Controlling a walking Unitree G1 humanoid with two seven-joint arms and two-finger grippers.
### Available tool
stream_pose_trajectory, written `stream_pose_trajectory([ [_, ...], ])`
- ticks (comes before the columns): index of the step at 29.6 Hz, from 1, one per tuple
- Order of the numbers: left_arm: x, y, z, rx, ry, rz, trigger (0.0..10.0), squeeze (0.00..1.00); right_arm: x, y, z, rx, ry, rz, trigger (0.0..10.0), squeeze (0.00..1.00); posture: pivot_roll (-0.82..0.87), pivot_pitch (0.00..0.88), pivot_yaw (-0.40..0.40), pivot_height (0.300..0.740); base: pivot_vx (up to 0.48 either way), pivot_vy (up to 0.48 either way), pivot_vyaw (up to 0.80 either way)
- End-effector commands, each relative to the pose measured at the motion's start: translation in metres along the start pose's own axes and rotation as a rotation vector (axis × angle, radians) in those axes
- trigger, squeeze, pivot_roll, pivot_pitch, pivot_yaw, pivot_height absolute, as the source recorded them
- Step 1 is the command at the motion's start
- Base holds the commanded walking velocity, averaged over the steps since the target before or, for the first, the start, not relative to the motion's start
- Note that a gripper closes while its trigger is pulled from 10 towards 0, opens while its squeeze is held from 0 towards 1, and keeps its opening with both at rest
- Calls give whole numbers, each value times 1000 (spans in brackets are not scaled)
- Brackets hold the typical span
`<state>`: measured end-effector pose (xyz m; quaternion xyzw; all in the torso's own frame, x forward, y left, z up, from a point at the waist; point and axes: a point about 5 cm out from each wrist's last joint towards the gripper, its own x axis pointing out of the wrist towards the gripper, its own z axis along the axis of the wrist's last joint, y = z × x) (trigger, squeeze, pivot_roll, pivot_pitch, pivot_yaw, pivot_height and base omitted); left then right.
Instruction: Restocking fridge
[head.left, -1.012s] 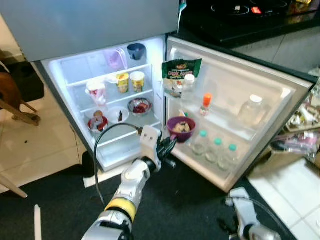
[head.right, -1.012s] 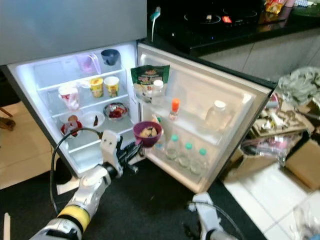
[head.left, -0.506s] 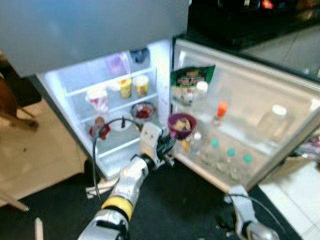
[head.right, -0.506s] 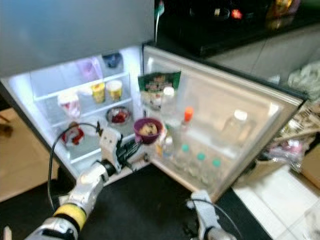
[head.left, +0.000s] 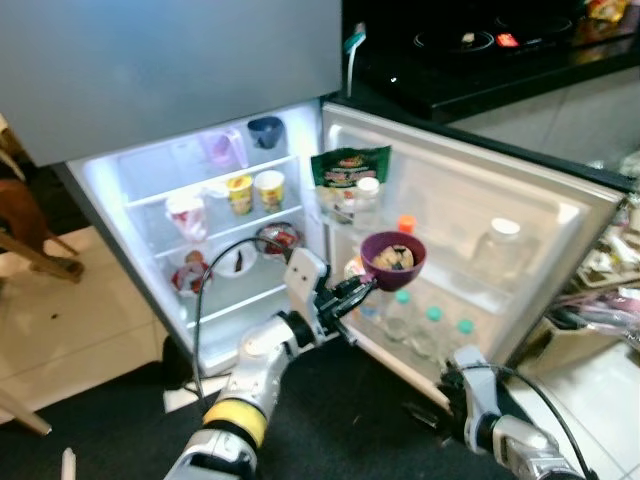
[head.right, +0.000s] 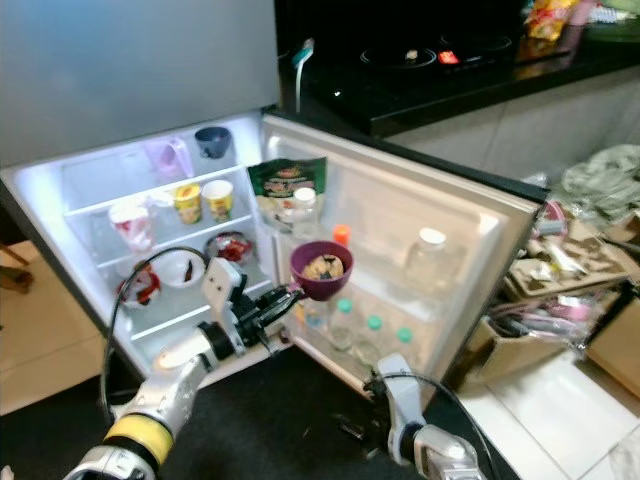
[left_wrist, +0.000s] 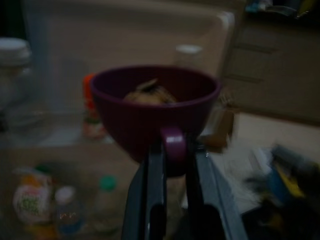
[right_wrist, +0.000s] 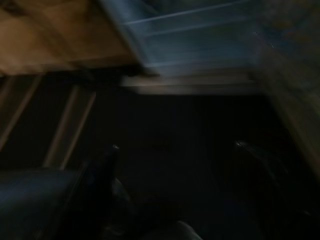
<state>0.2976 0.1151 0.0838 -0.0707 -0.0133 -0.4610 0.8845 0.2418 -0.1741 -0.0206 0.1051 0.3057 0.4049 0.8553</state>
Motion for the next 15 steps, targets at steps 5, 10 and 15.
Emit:
stream_pose_trajectory([
  [5,-24,6,6,-41,5,-69,10000,0,-3,9,54,-107,-151,287,10000,0,-83,0,13,740,0,0,0],
  [10,-65,22,9,-12,83,-48,10000,0,-18,35,104,-287,-223,586,10000,0,-81,0,10,740,0,0,0],
  [15,-81,23,9,-8,154,-65,10000,0,-32,55,145,-461,-257,704,10000,0,-72,0,4,740,0,0,0],
])
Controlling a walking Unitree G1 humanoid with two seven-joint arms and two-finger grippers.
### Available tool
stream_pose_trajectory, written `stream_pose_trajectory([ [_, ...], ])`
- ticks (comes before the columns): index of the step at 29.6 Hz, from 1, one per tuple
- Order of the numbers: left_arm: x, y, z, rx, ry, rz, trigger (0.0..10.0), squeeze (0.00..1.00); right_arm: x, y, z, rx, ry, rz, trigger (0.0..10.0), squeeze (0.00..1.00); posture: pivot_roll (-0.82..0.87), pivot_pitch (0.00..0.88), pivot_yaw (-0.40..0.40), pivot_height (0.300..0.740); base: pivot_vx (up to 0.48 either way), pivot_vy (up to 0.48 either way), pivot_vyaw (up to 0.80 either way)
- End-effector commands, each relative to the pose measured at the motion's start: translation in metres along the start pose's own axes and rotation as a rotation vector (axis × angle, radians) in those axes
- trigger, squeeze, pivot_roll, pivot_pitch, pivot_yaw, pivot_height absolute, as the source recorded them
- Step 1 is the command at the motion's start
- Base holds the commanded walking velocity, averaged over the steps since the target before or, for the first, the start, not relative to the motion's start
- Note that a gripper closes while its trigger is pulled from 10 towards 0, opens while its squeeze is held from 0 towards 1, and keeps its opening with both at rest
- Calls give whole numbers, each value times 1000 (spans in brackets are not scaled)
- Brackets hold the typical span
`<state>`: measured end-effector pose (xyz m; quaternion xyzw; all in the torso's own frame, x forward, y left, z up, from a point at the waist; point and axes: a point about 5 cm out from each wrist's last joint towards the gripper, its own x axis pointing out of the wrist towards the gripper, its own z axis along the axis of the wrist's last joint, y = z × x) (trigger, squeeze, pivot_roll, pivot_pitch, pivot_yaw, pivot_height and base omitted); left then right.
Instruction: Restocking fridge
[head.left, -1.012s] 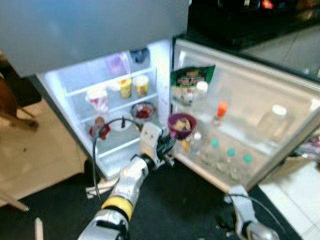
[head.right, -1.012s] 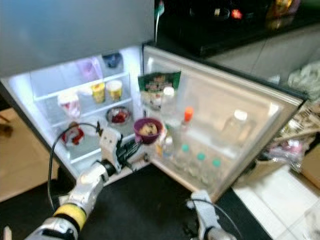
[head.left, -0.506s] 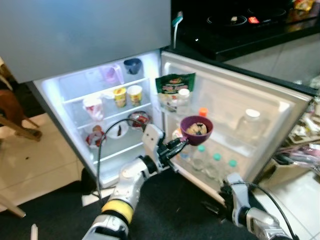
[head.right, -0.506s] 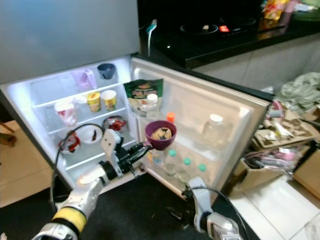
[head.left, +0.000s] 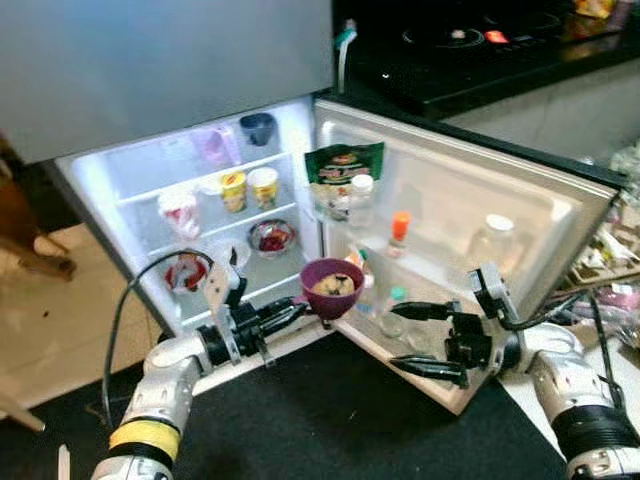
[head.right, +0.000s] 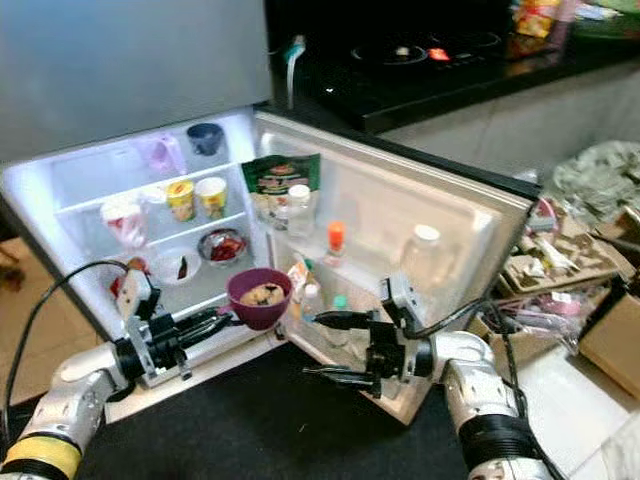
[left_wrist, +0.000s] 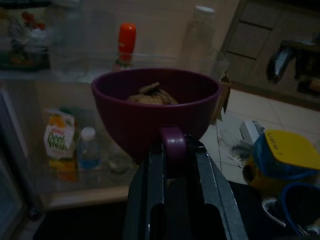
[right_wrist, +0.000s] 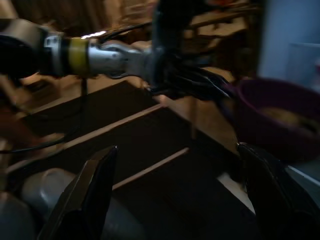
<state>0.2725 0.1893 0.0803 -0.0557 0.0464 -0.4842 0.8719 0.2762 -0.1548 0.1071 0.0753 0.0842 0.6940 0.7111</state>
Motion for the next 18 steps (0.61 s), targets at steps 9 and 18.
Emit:
stream_pose_trajectory([
  [9,-1,-9,-4,15,71,-90,10000,0,17,5,67,-299,67,50,10000,0,-81,0,2,740,0,0,0],
  [18,8,-17,0,28,64,-143,10000,0,35,1,50,-390,411,74,10000,0,-82,0,-10,740,0,0,0],
])
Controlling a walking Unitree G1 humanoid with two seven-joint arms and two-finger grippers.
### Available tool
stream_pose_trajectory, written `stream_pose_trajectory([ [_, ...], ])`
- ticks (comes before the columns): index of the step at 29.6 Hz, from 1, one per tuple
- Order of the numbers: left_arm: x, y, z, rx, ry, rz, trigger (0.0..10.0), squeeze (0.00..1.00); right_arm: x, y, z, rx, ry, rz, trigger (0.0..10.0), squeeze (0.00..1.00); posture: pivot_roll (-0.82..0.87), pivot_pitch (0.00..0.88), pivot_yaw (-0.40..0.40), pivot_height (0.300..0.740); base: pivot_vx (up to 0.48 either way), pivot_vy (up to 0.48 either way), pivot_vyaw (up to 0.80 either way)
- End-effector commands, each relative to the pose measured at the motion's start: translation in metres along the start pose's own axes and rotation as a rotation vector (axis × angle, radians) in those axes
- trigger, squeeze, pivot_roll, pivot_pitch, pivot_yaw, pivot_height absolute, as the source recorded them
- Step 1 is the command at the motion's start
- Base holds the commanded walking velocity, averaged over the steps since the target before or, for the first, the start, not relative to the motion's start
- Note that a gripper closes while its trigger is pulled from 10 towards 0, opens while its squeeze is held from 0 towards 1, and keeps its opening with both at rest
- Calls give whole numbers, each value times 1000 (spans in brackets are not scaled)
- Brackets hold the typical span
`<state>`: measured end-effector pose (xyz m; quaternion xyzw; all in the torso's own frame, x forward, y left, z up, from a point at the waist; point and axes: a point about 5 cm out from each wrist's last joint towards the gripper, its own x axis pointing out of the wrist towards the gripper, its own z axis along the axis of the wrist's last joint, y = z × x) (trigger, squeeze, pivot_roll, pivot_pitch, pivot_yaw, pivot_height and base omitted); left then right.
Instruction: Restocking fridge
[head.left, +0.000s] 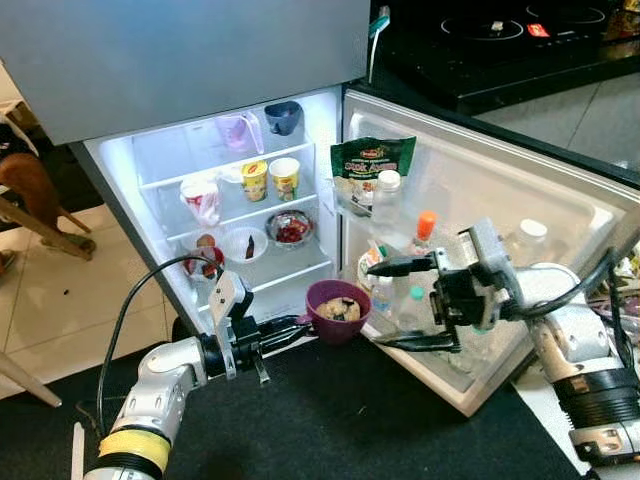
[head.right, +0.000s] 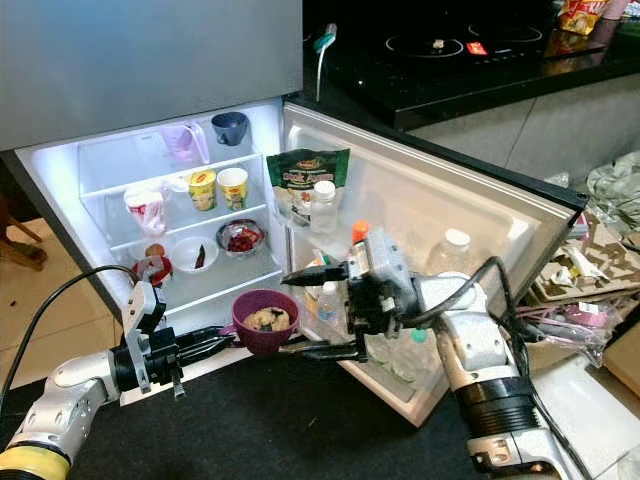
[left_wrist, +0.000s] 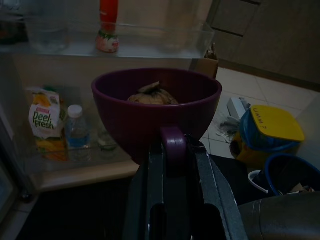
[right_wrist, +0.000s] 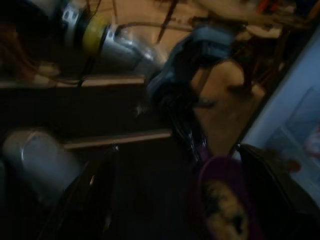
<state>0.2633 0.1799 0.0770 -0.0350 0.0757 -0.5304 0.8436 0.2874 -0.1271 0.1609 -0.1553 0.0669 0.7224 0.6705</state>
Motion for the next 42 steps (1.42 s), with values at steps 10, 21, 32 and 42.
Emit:
stream_pose_trajectory([
  [10,12,-10,9,45,6,-107,10000,0,20,-6,-20,-73,302,-3,10000,0,-83,0,-9,740,0,0,0],
  [21,16,-13,16,74,7,-144,10000,0,16,-5,-34,-104,476,28,0,0,-83,0,-9,740,0,0,0],
  [32,15,-14,17,83,7,-145,10000,0,15,-10,-32,-122,462,-8,0,0,-86,0,-10,740,0,0,0],
  [42,17,-21,18,30,-18,-197,10000,1000,9,-21,-29,-191,506,-64,0,0,-87,0,-15,740,0,0,0],
])
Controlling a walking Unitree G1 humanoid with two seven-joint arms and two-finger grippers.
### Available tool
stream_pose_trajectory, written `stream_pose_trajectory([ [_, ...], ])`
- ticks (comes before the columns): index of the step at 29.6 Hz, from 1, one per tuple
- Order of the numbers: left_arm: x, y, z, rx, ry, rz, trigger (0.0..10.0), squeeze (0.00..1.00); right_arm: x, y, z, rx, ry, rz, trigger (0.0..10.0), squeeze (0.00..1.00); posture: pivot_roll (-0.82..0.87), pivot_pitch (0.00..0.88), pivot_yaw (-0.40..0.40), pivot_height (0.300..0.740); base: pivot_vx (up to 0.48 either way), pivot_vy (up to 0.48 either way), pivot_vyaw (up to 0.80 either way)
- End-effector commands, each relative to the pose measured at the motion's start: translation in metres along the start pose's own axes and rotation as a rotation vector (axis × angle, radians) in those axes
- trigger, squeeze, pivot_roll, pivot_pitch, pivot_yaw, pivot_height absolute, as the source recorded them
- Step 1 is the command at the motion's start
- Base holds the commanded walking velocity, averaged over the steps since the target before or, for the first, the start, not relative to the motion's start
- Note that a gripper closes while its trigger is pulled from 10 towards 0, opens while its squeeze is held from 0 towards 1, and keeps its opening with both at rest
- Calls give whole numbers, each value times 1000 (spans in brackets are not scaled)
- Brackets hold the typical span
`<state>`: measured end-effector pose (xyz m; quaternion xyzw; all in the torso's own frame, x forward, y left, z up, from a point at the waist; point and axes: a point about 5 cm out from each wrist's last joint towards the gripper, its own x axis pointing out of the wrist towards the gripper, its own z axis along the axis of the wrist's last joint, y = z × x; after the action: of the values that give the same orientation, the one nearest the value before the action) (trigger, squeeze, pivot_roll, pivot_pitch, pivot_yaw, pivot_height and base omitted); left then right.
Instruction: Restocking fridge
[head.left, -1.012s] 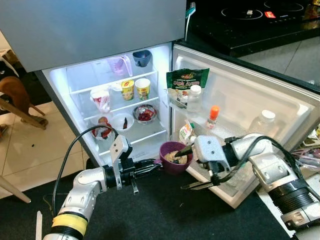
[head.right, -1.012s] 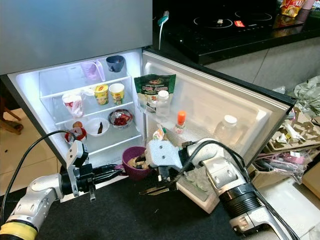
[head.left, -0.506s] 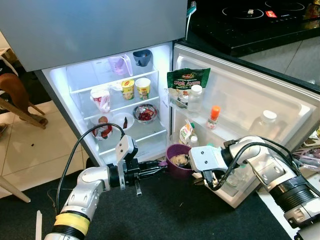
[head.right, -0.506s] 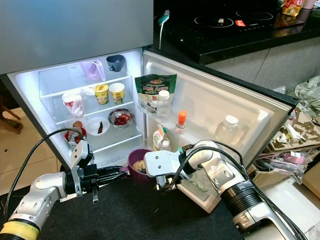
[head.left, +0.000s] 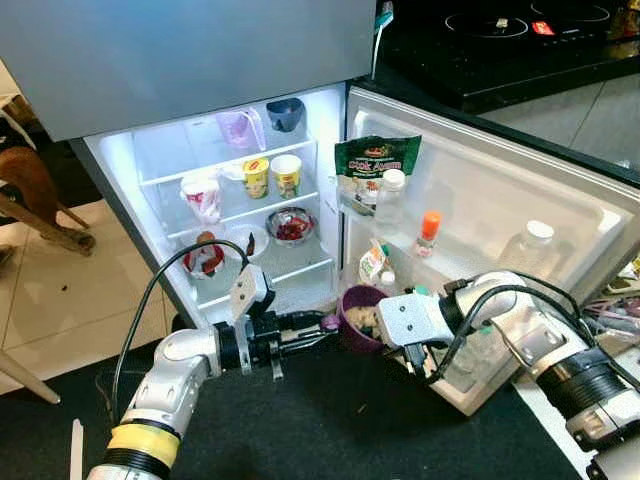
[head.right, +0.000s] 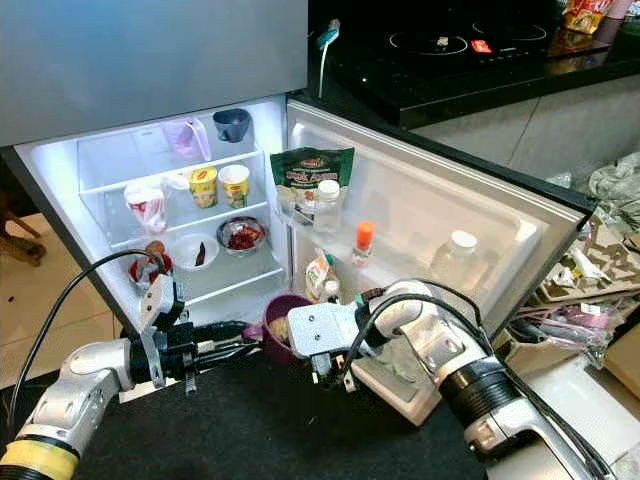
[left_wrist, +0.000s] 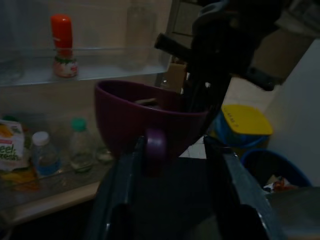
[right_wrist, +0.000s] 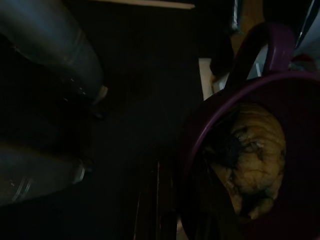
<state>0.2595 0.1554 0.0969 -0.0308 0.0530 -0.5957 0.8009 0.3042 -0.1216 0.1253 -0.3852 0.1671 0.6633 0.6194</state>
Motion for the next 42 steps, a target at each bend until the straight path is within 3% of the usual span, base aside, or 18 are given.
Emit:
stream_pose_trajectory([
  [1,-1,-5,-2,-2,12,-41,10000,1000,-10,-10,-2,-5,30,-66,0,0,-87,0,-18,740,0,0,0],
  [14,-2,-10,-2,8,9,-16,10000,1000,-44,-38,-26,-33,234,-207,0,0,-83,0,-31,740,0,0,0],
  [23,-2,-10,0,44,6,22,10000,1000,-72,-59,-24,-63,325,-247,0,0,-79,0,-36,740,0,0,0],
  [30,-2,-10,3,56,0,33,10000,961,-90,-65,-27,-65,406,-254,0,0,-82,4,-36,740,0,0,0],
  [31,-2,-10,3,57,-2,35,10000,243,-93,-67,-27,-64,419,-257,0,0,-81,6,-36,740,0,0,0],
  [32,-1,-10,4,57,-3,35,10000,0,-97,-69,-26,-63,432,-256,0,0,-81,6,-36,740,0,0,0],
  [42,3,-12,6,62,-14,33,10000,0,-103,-81,-34,-18,549,-355,0,0,-84,11,-38,740,0,0,0],
])
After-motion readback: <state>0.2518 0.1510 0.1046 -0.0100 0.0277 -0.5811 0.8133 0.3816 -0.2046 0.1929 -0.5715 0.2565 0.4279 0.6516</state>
